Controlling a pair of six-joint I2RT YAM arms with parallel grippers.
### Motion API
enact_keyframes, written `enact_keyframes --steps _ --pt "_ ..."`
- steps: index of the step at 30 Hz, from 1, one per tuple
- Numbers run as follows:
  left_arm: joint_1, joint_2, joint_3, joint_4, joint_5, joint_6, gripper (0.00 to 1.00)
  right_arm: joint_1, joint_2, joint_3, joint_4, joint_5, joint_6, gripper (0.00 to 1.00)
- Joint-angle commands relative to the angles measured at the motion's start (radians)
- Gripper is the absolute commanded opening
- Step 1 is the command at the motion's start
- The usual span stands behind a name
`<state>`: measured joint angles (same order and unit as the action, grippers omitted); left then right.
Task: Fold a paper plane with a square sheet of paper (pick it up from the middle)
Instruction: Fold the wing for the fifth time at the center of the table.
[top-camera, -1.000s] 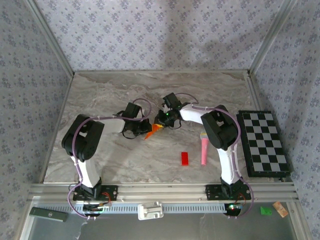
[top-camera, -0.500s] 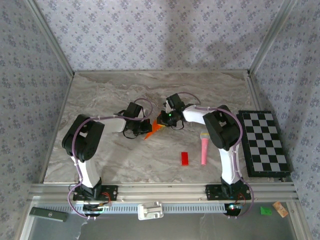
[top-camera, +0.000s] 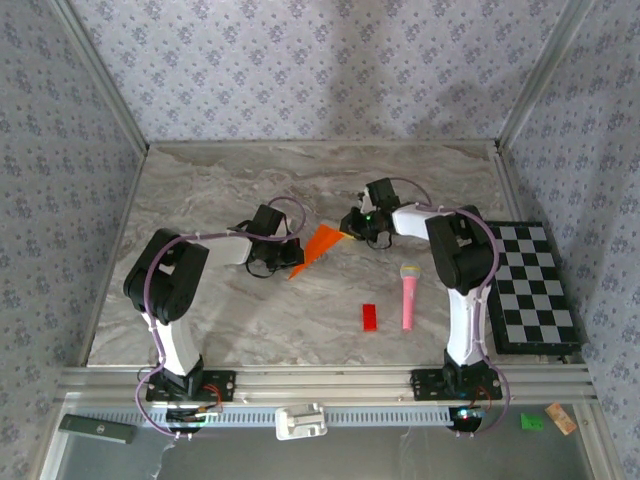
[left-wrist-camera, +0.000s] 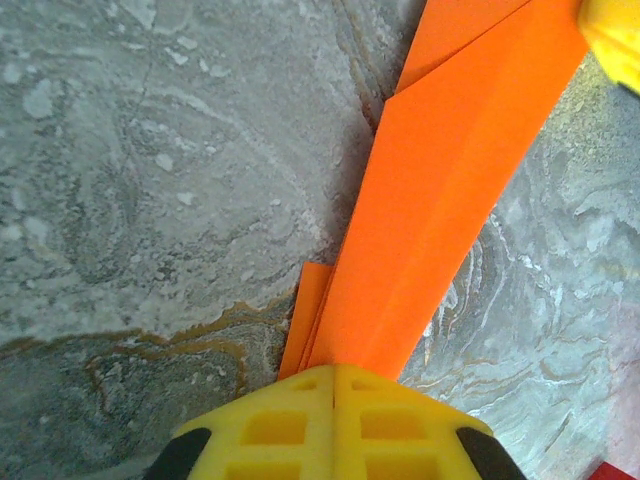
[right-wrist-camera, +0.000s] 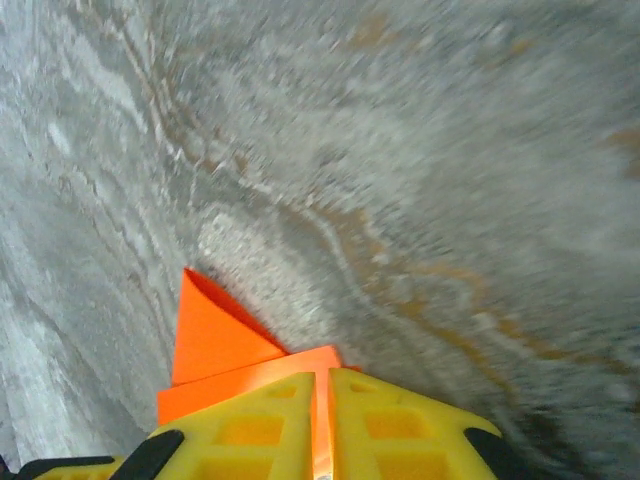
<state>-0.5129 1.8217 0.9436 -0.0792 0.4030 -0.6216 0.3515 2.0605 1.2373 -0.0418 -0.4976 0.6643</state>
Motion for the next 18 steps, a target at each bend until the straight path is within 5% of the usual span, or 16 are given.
enact_keyframes --steps 1,7,18 --pt "-0.003 0.039 -0.037 -0.189 -0.077 0.021 0.0 -0.048 -0.019 -0.018 -0.058 0.111 -0.028 0.13" --pt "-0.002 -0.007 0.032 -0.173 -0.019 0.001 0.0 -0.04 -0.14 0.005 -0.144 0.177 -0.078 0.14" --pt "0.1 -0.259 0.101 -0.171 -0.011 -0.075 0.47 0.078 -0.284 0.019 -0.342 0.364 -0.025 0.45"
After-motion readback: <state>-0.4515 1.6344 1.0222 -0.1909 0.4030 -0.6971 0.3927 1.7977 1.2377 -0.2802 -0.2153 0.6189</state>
